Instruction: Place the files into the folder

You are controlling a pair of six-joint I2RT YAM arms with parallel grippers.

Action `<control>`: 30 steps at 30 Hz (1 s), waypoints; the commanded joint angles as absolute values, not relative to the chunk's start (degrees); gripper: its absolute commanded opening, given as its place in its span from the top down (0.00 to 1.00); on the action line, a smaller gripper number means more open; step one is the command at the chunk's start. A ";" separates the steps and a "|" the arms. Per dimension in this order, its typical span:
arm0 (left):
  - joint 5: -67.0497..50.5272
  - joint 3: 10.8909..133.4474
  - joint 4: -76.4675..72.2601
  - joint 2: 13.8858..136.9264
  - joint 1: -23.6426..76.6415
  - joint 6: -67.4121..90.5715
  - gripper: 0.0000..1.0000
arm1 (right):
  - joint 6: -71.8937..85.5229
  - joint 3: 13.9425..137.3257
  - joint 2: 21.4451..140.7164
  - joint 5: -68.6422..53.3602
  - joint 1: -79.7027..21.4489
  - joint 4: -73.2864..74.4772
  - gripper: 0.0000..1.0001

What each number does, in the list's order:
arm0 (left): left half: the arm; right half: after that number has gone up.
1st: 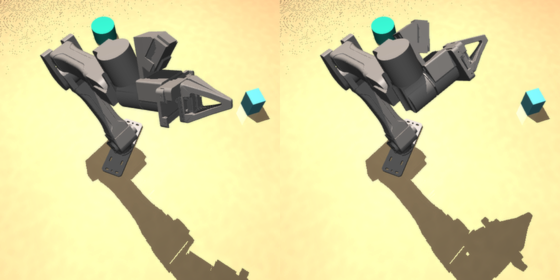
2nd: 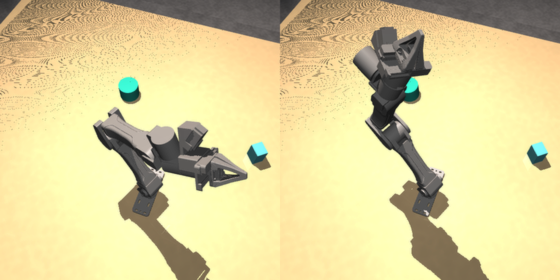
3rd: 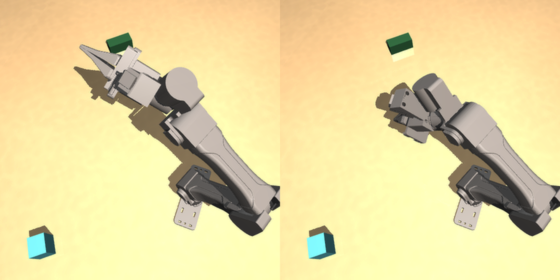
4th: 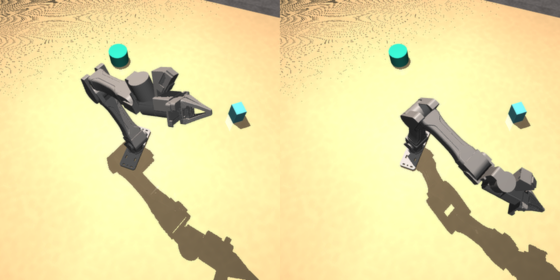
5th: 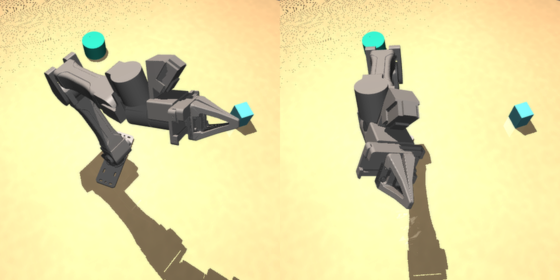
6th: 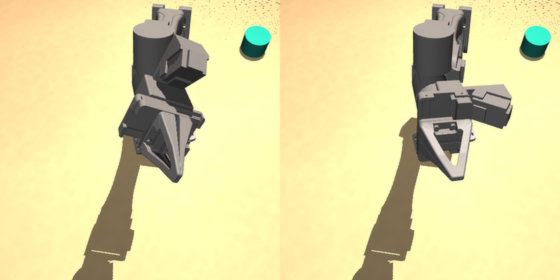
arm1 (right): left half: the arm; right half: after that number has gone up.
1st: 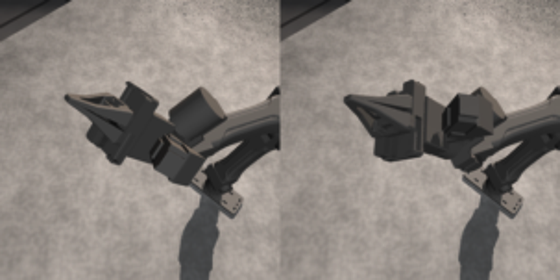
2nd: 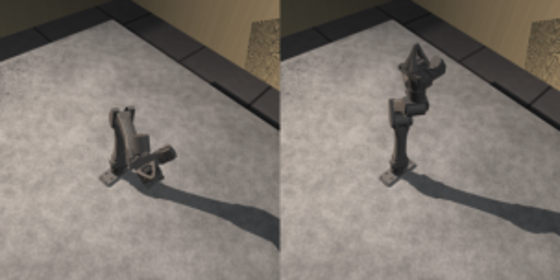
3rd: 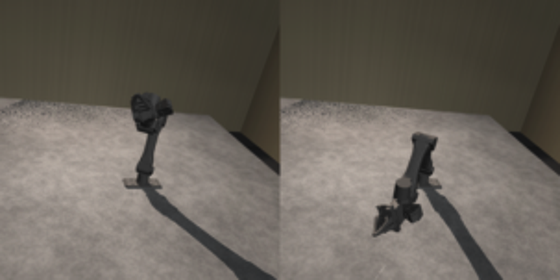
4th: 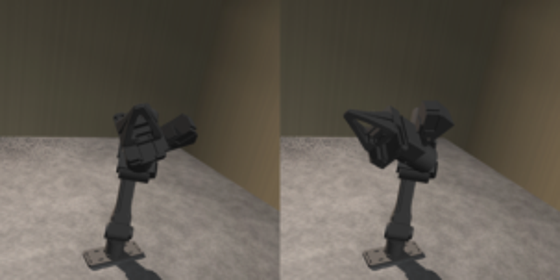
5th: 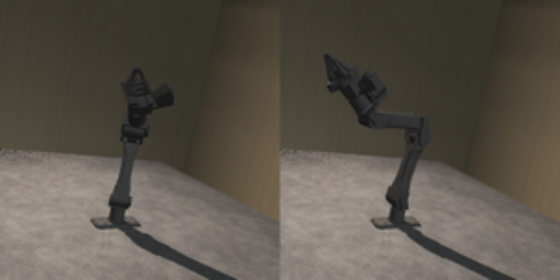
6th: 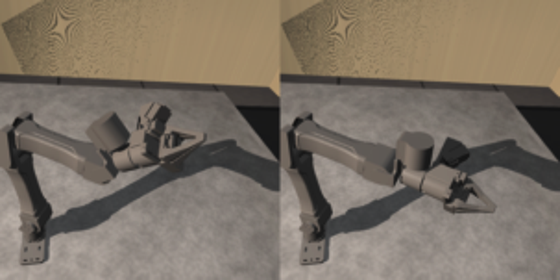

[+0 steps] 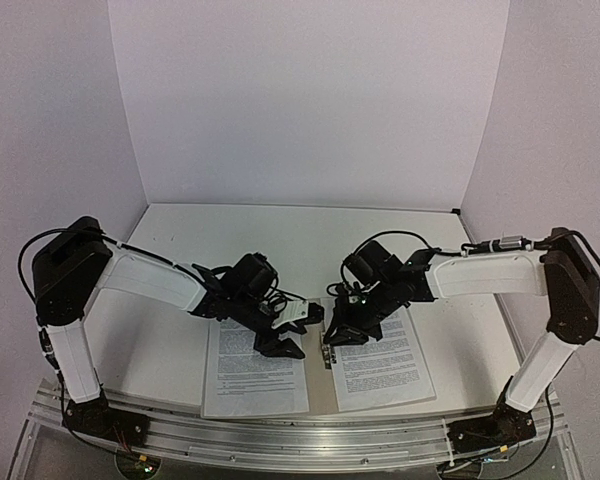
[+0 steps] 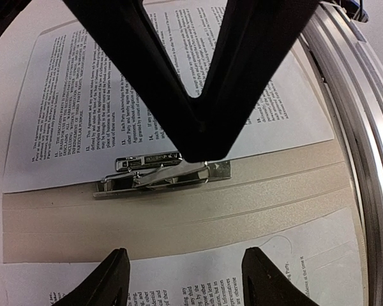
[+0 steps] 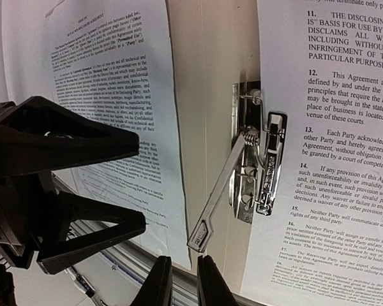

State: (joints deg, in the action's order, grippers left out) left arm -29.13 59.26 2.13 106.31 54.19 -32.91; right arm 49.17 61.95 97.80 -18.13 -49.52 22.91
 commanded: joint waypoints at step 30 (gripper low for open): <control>-29.93 51.79 -6.69 110.03 56.69 -25.94 0.48 | 48.61 56.01 96.09 -23.44 -49.47 17.14 0.81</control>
